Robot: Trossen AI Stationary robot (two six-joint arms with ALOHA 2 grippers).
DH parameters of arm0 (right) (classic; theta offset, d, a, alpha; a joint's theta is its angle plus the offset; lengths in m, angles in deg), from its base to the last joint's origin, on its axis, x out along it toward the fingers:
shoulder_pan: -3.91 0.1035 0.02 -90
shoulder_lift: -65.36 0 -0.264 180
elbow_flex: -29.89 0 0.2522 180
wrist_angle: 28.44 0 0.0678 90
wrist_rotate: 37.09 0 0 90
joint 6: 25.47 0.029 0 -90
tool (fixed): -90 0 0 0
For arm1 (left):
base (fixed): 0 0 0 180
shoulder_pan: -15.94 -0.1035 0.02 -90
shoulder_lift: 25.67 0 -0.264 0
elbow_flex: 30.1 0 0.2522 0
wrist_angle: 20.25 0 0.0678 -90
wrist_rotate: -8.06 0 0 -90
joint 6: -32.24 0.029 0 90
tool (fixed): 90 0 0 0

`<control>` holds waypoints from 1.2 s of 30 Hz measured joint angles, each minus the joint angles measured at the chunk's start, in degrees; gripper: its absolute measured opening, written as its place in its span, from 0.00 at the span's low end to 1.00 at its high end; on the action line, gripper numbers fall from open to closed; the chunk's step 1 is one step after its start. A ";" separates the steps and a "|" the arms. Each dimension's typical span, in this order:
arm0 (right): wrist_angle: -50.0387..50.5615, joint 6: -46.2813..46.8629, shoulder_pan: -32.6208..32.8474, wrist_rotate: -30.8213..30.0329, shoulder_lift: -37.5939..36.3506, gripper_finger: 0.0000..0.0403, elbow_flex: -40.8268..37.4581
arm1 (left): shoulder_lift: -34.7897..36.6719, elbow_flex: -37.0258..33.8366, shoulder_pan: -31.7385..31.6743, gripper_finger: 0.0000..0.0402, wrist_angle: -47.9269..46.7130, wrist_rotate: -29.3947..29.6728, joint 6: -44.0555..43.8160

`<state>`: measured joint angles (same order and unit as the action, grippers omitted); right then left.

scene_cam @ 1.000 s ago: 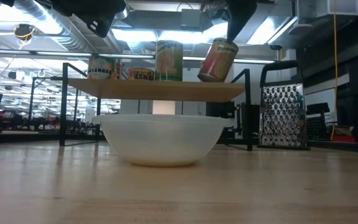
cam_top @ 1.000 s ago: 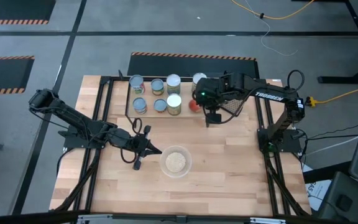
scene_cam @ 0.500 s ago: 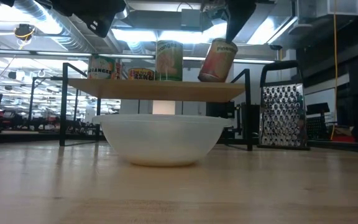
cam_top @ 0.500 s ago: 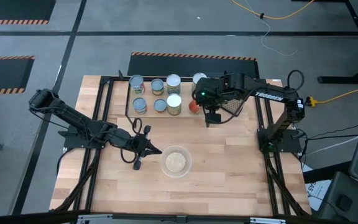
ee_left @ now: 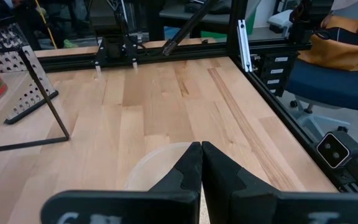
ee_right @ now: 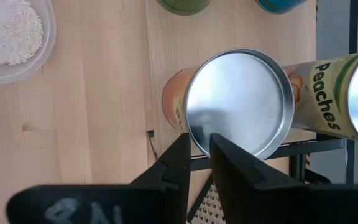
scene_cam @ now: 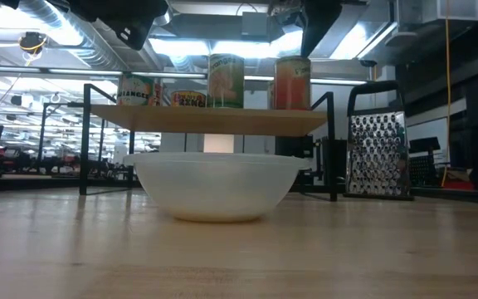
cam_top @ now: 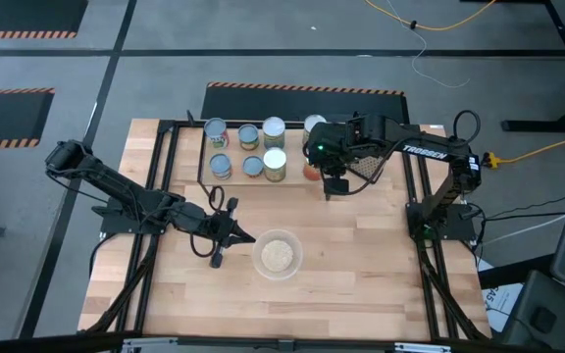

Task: Pick and place cans onto a shelf
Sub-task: Put the big canned pineapple on the shelf

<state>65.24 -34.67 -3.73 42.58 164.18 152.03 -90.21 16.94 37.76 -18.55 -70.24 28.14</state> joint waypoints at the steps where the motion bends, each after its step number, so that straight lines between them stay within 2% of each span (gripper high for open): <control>1: 0.00 0.02 -0.02 0.00 0.00 0.16 0.00 | -0.02 0.00 0.00 0.00 0.00 0.00 0.00; 14: 0.04 -0.64 -0.02 0.00 0.00 0.17 0.00 | 0.00 0.00 0.00 0.00 0.00 -0.02 -0.02; 19: 0.11 -4.68 0.02 0.04 0.00 0.17 0.00 | -0.01 0.00 0.00 0.00 0.00 -0.01 -0.01; 24: 0.10 -7.41 0.00 4.45 0.00 0.17 0.00 | 0.00 0.00 0.00 0.00 -0.02 0.00 -0.01; 36: 0.09 -7.56 -0.02 4.06 0.05 0.17 0.00 | -0.02 0.00 0.00 0.00 -0.02 -0.02 0.00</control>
<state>65.33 -42.23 -3.75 46.65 164.23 152.03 -90.23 16.94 37.76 -18.57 -70.25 28.14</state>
